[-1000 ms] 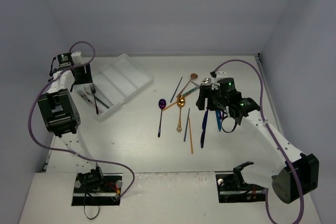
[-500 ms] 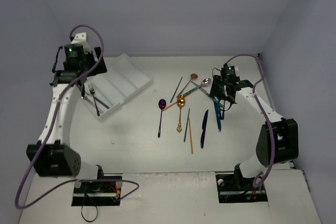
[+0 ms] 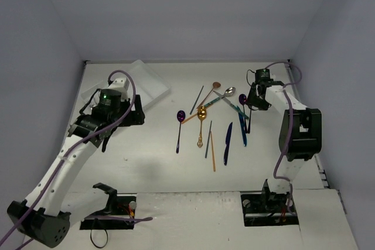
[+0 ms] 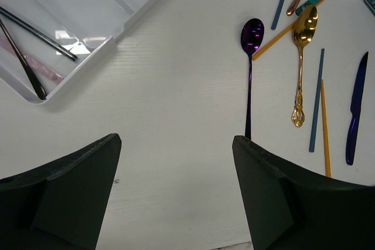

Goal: Sort the eating utensils into containers

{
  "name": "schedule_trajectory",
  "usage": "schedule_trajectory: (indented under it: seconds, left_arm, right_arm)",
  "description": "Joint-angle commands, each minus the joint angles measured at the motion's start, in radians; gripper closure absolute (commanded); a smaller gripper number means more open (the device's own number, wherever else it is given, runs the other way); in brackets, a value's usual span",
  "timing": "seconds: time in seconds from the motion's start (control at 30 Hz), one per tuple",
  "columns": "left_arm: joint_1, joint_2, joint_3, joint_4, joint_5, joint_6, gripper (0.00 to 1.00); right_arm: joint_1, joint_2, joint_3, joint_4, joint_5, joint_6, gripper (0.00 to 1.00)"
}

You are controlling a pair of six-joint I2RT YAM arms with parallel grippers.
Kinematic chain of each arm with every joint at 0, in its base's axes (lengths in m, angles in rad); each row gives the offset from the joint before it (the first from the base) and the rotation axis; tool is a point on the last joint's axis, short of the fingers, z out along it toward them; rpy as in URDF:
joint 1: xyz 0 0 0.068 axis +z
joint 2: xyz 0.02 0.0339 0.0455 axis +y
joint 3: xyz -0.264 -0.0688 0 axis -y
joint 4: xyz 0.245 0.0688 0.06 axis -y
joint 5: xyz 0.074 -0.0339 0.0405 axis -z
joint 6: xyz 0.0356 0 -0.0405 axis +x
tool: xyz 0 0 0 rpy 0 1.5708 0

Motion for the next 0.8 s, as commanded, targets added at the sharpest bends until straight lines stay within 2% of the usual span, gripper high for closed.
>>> schedule_trajectory:
  seconds: [0.0,0.4,0.77]
  left_arm:
    - [0.001,-0.044,0.038,-0.026,-0.015,-0.035,0.25]
    - [0.001,-0.016,0.078,-0.033,0.041,-0.005,0.25]
    - [0.001,0.018,0.106,-0.031,0.085,-0.002,0.25]
  right_arm:
    - [-0.013,0.059,0.079,0.009,-0.007,-0.025,0.59]
    - [-0.018,0.159,0.112,0.009,-0.066,-0.051,0.68]
    - [-0.033,0.194,0.126,0.009,0.017,-0.076,1.00]
